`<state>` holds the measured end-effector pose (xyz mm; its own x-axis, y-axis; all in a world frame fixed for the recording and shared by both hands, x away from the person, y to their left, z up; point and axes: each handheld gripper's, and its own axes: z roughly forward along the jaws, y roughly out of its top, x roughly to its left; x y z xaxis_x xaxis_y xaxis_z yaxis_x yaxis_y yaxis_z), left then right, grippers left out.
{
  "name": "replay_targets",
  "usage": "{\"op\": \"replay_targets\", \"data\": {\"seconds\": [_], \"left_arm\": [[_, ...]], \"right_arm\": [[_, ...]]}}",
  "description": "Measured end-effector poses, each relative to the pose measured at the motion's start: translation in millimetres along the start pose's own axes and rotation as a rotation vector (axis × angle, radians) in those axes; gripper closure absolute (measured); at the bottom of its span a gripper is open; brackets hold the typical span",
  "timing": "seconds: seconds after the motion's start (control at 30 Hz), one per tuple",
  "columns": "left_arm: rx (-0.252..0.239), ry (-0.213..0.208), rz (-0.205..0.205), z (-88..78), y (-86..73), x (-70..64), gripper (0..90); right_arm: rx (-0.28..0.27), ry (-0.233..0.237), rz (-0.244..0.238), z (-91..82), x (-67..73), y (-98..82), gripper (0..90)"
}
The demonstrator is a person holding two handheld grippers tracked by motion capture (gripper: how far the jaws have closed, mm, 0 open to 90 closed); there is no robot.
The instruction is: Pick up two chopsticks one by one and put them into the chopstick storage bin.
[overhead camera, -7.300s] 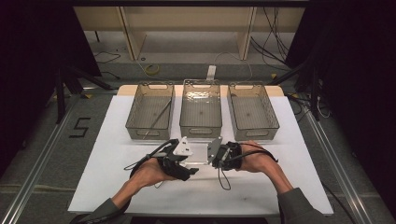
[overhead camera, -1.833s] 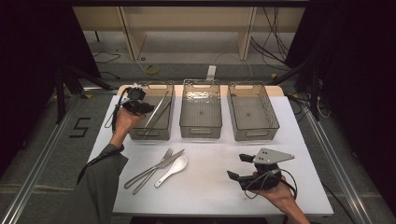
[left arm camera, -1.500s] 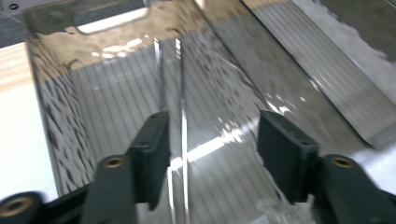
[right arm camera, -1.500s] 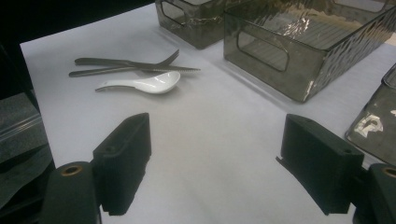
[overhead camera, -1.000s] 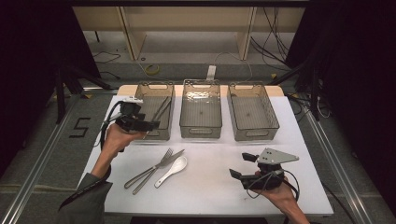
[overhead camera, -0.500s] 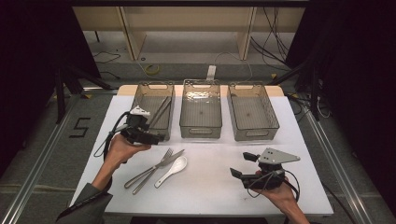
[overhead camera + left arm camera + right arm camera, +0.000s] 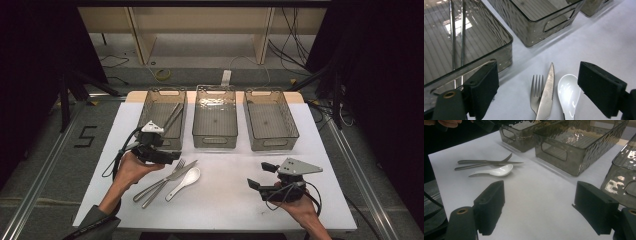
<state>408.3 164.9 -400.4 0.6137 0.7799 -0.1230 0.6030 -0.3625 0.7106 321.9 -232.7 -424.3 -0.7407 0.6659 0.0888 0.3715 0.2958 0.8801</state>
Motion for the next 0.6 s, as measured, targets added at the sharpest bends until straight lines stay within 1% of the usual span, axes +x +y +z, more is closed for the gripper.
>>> {"op": "replay_targets", "data": {"seconds": [0.17,0.4,0.6], "left_arm": [[0.02,-0.014,0.02,2.2,-3.1,-8.9,16.5],[0.032,-0.027,0.023,4.0,-9.1,-16.4,15.7],[0.03,-0.038,0.026,4.3,-14.6,-22.1,15.4]], "right_arm": [[-0.001,-0.001,0.001,0.5,-0.2,0.0,25.3],[0.0,-0.005,0.008,0.1,-0.5,-0.6,25.2],[0.004,-0.003,0.004,-0.3,0.3,-0.7,25.2]]}}
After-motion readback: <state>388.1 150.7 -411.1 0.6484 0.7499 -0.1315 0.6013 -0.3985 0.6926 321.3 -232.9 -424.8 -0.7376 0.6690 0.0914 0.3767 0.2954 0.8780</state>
